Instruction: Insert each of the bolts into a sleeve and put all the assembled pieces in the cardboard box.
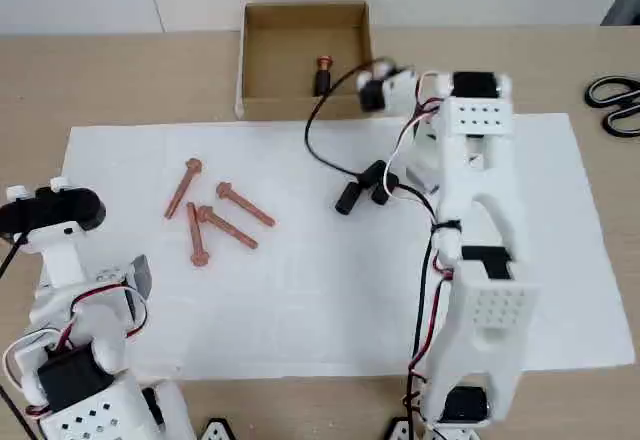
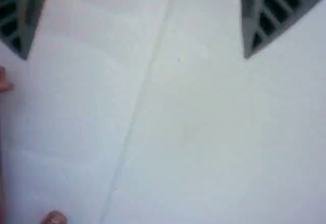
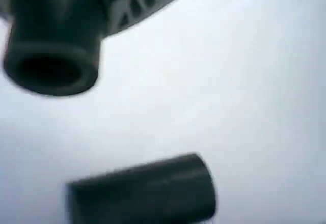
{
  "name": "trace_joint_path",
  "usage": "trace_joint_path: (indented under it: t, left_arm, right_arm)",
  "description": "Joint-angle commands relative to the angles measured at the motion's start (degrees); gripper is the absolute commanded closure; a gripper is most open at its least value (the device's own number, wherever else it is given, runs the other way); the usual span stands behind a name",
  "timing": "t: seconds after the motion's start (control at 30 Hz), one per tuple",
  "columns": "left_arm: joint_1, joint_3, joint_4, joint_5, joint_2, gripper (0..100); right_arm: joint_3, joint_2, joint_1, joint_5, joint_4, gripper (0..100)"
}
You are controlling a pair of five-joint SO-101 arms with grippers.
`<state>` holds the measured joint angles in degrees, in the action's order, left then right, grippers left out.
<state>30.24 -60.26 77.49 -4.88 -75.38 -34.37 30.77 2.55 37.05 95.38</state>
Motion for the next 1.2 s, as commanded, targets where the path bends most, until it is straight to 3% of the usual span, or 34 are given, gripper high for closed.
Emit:
trace_joint_path:
  t: [0.0,0.13,0.37,0.73,1.17]
  left_arm:
    - [-0.1,0.5,-0.4,-0.4,-0.4,75]
    - [-0.2,0.5,-0.4,-0.4,-0.4,75]
    - [-0.2,0.4,-0.4,-0.4,-0.4,75]
    - [-0.4,0.4,-0.4,-0.4,-0.4,75]
    - [-0.4,0.4,-0.4,-0.4,-0.4,75]
  right_arm:
    - [0.4,-8.6,0.0,-11.2,1.1,99.5]
    - [8.4,-8.7,3.1,-21.5,0.9,99.5]
    - [14.3,-5.0,5.8,-29.5,-1.7,99.1]
    - [14.3,4.8,5.8,-29.9,-3.2,89.1]
    - [12.2,3.2,9.0,-29.7,-2.5,82.2]
